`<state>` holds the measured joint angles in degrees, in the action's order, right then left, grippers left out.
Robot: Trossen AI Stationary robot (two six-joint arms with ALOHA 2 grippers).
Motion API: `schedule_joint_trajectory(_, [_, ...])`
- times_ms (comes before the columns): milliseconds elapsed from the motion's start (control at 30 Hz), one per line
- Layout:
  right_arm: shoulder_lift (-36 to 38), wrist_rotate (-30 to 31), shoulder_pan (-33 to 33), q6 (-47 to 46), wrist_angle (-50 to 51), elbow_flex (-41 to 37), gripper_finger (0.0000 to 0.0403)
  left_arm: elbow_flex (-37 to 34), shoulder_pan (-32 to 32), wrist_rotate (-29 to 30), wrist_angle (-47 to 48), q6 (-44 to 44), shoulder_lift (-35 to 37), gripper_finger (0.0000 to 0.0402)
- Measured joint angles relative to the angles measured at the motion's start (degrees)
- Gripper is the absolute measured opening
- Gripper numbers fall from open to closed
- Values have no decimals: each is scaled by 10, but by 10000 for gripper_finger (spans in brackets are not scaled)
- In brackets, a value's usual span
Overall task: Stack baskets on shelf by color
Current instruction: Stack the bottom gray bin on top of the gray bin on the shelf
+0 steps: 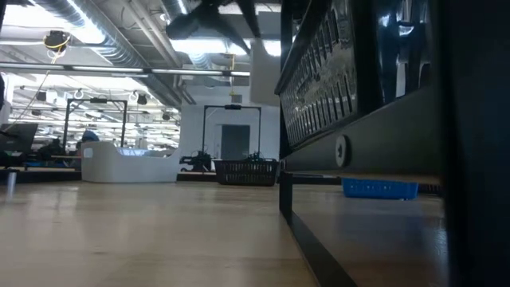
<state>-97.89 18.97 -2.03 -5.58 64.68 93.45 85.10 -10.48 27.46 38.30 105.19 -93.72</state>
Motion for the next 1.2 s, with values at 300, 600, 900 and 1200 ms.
schedule_joint_trajectory(300, [0,2,-2,-39,14,-1,0,90,-12,-29,100,-120,4,82])
schedule_joint_trajectory(600, [4,69,12,-228,242,120,0,175,-16,-30,213,-350,23,82])
schedule_joint_trajectory(900, [87,67,75,-403,257,178,0,179,-20,-30,255,-449,56,82])
schedule_joint_trajectory(1200, [200,44,143,-543,253,143,0,179,-20,-29,255,-451,69,82])
